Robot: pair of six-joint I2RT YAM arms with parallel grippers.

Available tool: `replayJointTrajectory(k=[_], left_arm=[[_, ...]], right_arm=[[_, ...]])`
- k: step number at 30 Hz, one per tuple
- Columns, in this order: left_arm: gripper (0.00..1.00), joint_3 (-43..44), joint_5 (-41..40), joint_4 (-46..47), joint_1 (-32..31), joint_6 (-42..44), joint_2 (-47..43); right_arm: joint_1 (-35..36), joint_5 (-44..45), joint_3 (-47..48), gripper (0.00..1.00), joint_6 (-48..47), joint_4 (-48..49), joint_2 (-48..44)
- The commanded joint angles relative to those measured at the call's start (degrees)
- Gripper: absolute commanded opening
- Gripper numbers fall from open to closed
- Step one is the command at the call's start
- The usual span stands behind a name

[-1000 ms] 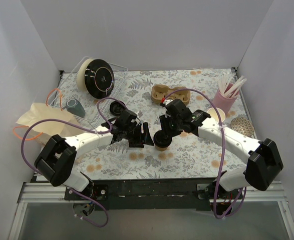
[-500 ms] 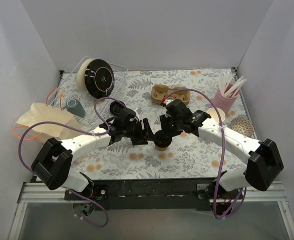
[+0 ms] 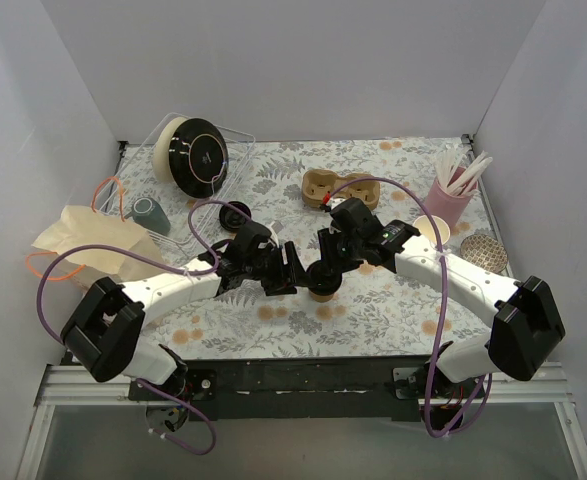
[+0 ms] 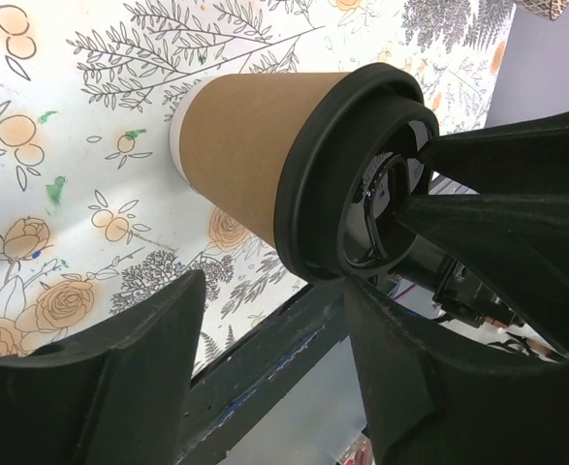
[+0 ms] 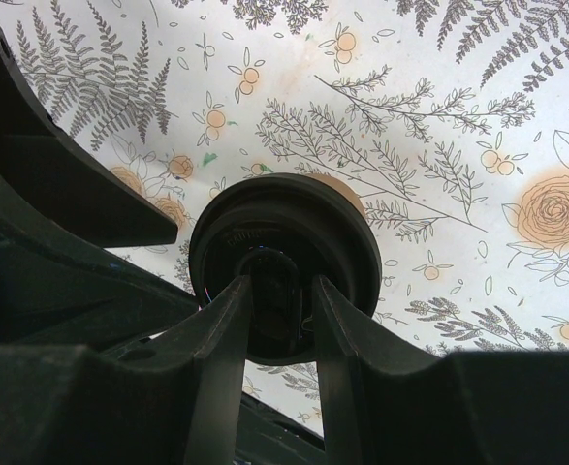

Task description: Pack the takeout coffee

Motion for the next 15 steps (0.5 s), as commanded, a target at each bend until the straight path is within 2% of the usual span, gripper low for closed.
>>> replayJointTrajectory(k=[1, 15], left_arm=[[0.55, -1.34, 0.56, 0.51, -0.71, -0.69, -2.5], [0.53, -1.42, -0.58, 2.18, -0.98, -0.34, 1.97]], right_arm=[[0.18, 0.76, -2.96, 0.41, -0.13, -4.37, 3.03], [0.18, 0.32, -3.31, 0.41, 0.05, -3.94, 3.29]])
